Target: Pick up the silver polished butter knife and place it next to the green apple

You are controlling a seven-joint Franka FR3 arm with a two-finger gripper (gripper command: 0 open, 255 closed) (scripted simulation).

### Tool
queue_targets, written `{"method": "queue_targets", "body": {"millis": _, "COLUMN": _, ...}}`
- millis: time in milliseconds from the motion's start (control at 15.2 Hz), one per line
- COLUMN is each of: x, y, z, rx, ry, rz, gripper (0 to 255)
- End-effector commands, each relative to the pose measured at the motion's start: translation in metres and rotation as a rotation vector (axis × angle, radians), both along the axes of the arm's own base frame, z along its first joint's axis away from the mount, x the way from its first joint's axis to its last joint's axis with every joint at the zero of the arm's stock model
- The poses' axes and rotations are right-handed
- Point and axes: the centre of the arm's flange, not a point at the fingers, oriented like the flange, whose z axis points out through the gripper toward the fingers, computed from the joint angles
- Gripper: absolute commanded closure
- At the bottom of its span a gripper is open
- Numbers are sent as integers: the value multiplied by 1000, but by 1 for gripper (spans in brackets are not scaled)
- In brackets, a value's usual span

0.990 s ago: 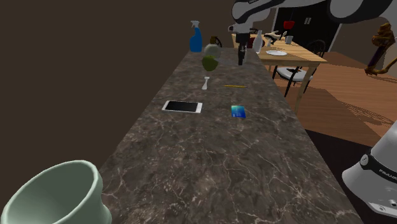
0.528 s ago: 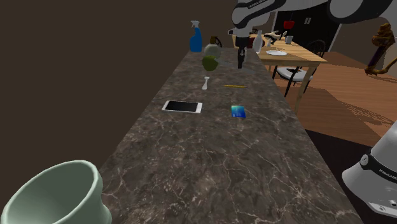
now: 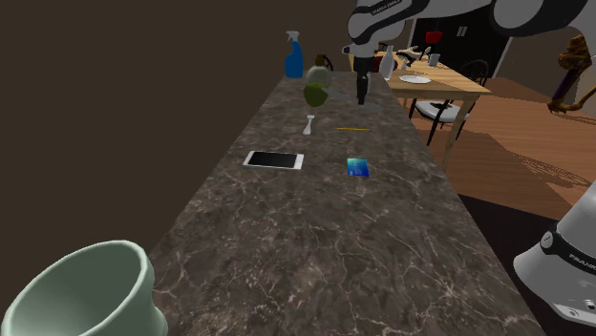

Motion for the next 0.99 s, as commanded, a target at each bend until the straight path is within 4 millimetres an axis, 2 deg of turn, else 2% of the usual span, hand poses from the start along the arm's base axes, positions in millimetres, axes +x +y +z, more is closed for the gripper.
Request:
{"method": "queue_targets", "body": {"millis": 0, "x": 0, "y": 0, "z": -1, "rx": 1, "ry": 1, "rz": 0, "gripper": 0}}
{"method": "queue_targets", "body": {"millis": 132, "x": 0, "y": 0, "z": -1, "rx": 1, "ry": 1, "rz": 0, "gripper": 0}}
{"method": "queue_targets", "body": {"millis": 396, "x": 3, "y": 1, "z": 49, "rx": 1, "ry": 1, "rz": 0, "gripper": 0}}
{"method": "queue_targets", "body": {"millis": 924, "x": 3, "y": 1, "z": 49, "rx": 1, "ry": 1, "rz": 0, "gripper": 0}}
